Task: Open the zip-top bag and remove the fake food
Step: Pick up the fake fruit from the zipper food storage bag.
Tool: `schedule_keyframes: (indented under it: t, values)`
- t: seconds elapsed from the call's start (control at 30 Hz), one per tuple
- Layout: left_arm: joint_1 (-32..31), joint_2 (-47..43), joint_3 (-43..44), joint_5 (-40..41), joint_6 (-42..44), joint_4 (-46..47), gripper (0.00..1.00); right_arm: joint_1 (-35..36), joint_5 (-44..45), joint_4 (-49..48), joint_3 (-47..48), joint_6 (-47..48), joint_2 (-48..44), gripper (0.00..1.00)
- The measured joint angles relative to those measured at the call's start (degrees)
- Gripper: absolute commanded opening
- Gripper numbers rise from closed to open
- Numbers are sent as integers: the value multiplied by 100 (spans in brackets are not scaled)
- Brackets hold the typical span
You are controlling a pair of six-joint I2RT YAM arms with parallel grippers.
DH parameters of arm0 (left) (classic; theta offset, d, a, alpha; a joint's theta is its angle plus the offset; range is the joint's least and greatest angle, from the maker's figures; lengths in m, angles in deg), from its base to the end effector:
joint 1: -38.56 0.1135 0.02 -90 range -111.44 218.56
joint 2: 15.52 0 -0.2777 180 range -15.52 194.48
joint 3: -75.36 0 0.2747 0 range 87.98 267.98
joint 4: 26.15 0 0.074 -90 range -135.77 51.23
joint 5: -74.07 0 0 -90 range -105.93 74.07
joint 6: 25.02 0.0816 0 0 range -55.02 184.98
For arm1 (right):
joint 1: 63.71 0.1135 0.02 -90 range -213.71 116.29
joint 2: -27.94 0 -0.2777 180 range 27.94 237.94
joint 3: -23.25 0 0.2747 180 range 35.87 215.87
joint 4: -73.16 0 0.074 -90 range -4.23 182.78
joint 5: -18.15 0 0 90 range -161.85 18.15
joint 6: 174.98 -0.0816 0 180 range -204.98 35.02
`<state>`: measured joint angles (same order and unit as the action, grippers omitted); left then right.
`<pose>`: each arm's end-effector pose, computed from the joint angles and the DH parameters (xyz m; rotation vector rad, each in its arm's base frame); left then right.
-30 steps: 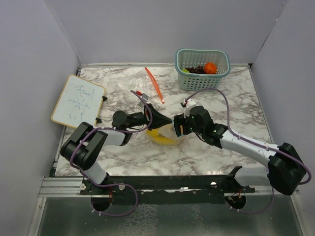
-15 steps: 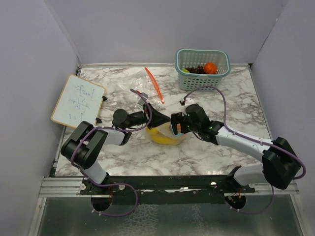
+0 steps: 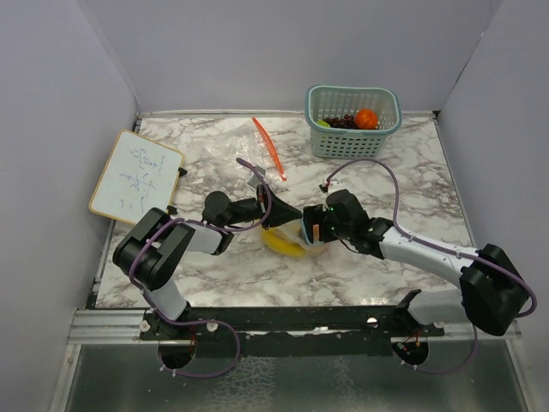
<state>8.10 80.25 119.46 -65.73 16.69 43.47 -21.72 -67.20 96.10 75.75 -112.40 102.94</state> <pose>0.2604 -0.2255 0.2133 0.6389 1.4600 -1.6539 0.2355 0.2031 0.1659 -0.2664 2.4005 0.4827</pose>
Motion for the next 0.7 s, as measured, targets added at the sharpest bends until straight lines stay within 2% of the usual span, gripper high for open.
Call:
schedule_keyframes:
  t: [0.1, 0.27, 0.37, 0.6, 0.7]
  values:
    - [-17, 2, 0, -13, 2, -4, 0, -7, -129, -61, -92, -55, -4, 76]
    - [-15, 2, 0, -17, 11, 33, 0, -46, -385, -184, -221, -122, 87, 54]
    - [2, -48, 0, 22, 74, 94, 0, -83, -439, -216, -219, -138, 133, 45]
    - [7, -295, 0, 17, 363, -83, 0, -74, -535, -219, -223, -251, 17, 35]
    - [4, -409, -2, 17, 433, -87, 0, -74, -551, -129, -188, -269, -170, 34]
